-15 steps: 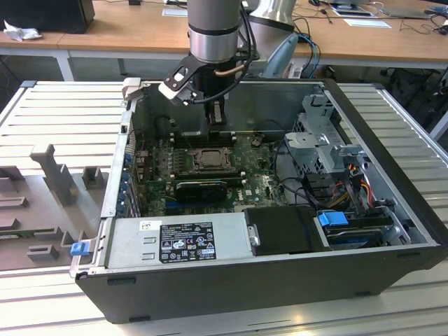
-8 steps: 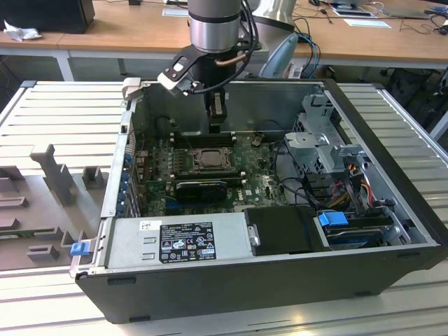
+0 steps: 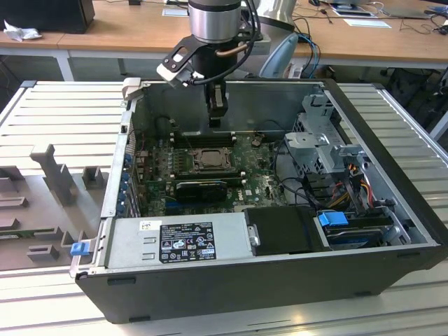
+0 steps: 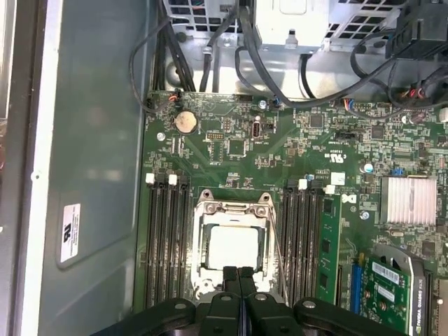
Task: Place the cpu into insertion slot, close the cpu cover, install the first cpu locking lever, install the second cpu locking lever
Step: 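Install the first cpu locking lever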
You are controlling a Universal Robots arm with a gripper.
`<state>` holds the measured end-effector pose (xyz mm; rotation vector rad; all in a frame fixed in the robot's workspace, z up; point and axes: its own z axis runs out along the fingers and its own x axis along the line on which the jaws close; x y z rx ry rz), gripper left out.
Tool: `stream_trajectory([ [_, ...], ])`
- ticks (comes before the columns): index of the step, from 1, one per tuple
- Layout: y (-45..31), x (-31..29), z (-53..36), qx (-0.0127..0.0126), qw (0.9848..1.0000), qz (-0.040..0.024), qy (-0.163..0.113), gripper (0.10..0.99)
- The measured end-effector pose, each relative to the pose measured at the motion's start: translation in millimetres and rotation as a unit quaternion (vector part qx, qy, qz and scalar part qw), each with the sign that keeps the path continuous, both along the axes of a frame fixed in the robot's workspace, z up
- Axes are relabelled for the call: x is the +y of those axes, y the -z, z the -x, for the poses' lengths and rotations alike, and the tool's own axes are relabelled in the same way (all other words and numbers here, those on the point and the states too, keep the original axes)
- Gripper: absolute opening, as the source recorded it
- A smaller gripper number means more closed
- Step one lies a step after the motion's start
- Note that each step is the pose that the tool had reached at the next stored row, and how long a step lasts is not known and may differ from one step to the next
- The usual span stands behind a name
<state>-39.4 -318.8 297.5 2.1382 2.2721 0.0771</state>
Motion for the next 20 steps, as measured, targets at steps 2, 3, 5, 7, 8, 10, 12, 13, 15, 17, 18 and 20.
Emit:
stream_trajectory([
  [2,0.1,0.0,0.0,0.0000,0.9996,0.0003,-0.029,0.106],
  [3,0.1,0.0,0.0,0.0000,0.9991,0.0004,-0.042,0.106],
  [5,0.1,0.0,0.0,0.0000,0.9985,0.0004,-0.055,0.106],
  [7,0.1,0.0,-0.1,0.0000,0.9979,0.0004,-0.065,0.106],
  [8,0.1,0.0,0.0,0.0000,0.9976,0.0004,-0.070,0.106],
  [10,0.1,0.0,0.0,0.0000,0.9960,0.0004,-0.090,0.106],
  [12,0.1,0.0,0.0,0.0000,0.9945,0.0004,-0.104,0.106],
  [13,0.1,0.0,-0.1,0.0000,0.9935,0.0004,-0.114,0.106],
  [15,0.1,0.0,-0.1,0.0000,0.9919,0.0004,-0.127,0.106],
  [17,0.1,0.0,0.0,0.0000,0.9891,0.0004,-0.147,0.106],
  [18,0.1,0.0,0.0,0.0000,0.9883,0.0004,-0.152,0.106],
  [20,0.1,0.0,0.0,0.0000,0.9869,0.0004,-0.161,0.106],
])
